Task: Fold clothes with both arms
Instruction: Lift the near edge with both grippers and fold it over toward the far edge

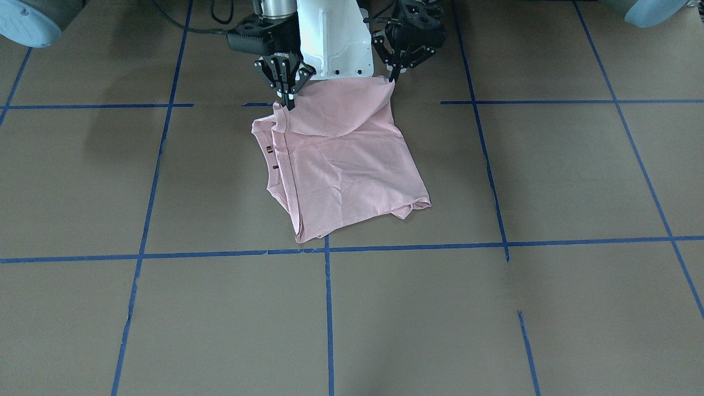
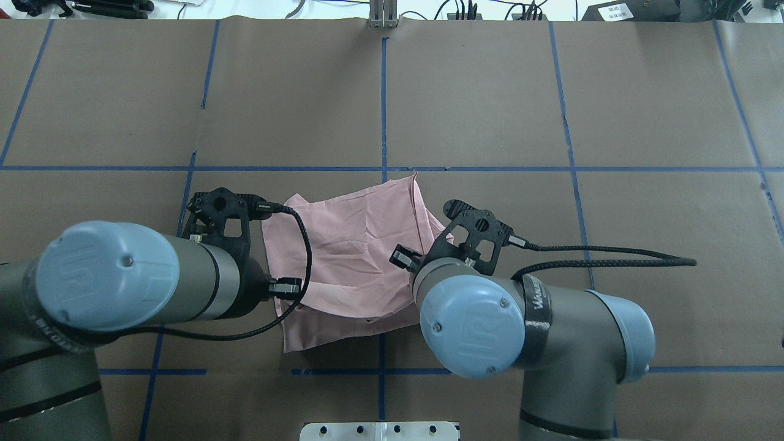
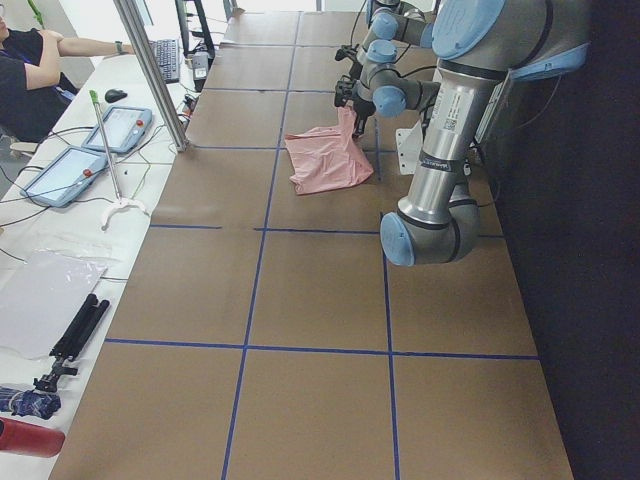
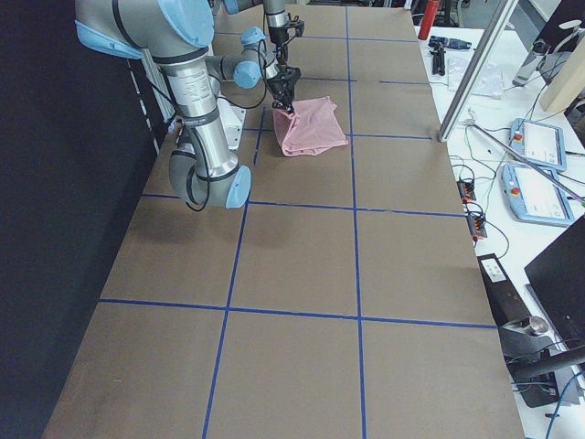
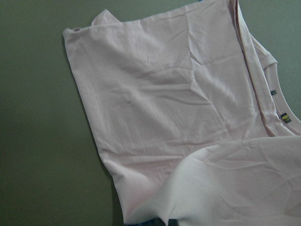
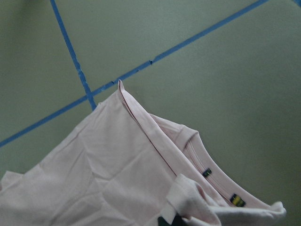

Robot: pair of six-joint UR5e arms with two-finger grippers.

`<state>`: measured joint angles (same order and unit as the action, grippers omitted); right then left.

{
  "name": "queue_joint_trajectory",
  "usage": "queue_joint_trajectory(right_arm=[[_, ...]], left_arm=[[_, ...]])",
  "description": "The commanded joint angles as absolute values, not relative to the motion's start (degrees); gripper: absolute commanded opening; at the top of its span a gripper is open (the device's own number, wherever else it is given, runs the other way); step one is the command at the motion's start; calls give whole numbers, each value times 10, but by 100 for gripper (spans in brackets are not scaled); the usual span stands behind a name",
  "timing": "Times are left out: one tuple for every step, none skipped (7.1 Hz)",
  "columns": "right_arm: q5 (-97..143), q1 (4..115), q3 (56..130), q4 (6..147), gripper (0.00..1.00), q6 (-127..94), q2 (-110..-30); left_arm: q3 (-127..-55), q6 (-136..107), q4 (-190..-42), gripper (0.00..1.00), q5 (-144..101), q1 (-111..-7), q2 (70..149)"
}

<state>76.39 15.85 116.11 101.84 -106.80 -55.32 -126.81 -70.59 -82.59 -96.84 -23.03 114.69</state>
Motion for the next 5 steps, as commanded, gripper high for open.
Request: queue_joint_trajectory(right_arm=[[786, 213, 1056, 995, 0, -1040, -490], [798, 231, 1013, 989, 0, -1037, -464], [803, 248, 948, 922, 0, -1034, -454], [807, 270, 854, 846, 0, -1002, -429], [846, 309, 757, 789, 0, -972, -395]], left_arm=[[-1183, -658, -892, 0, -969, -287, 1149], [-1155, -650, -915, 0, -969, -301, 1150], [-1114, -644, -951, 0, -969, -320, 1150], [-1057, -634, -997, 0, -969, -339, 1157], [-987, -595, -1040, 8, -969, -371, 1170]])
